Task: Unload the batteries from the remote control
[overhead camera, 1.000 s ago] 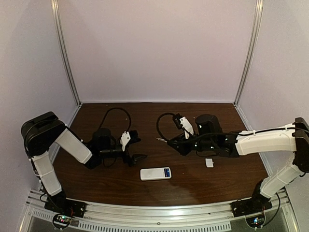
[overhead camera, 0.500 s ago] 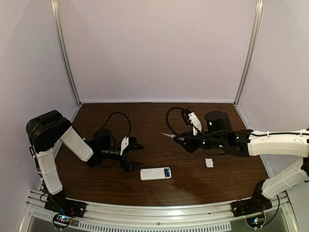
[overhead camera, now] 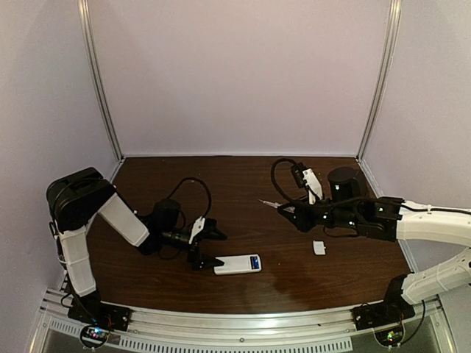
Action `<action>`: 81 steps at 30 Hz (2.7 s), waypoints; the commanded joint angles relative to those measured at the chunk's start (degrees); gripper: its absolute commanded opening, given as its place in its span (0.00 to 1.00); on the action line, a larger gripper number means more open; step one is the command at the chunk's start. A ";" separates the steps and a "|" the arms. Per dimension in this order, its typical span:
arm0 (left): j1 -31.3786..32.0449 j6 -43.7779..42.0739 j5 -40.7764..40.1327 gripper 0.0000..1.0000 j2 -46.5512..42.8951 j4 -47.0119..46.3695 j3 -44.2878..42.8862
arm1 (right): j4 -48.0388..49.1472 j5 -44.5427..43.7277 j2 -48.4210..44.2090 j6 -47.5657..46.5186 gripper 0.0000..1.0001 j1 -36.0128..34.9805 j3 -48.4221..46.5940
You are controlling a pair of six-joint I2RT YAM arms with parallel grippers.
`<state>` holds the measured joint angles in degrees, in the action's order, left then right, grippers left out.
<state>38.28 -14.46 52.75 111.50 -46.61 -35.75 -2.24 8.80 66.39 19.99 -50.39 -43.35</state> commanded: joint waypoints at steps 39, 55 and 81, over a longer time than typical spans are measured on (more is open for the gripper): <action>12.21 2.33 -16.97 0.88 5.56 5.44 -5.14 | -6.94 -5.84 -9.50 4.23 0.00 -1.39 4.60; 12.49 0.12 -18.59 0.45 6.73 9.08 -7.90 | -8.22 -6.58 -9.52 3.07 0.00 -1.60 3.93; 12.36 -5.24 -24.45 0.00 0.14 2.40 -6.07 | -19.87 -6.94 -0.89 -6.09 0.00 -1.55 -10.07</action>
<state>50.94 -19.09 29.58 114.32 -39.88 -42.48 -20.40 3.40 65.14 14.98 -51.53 -51.31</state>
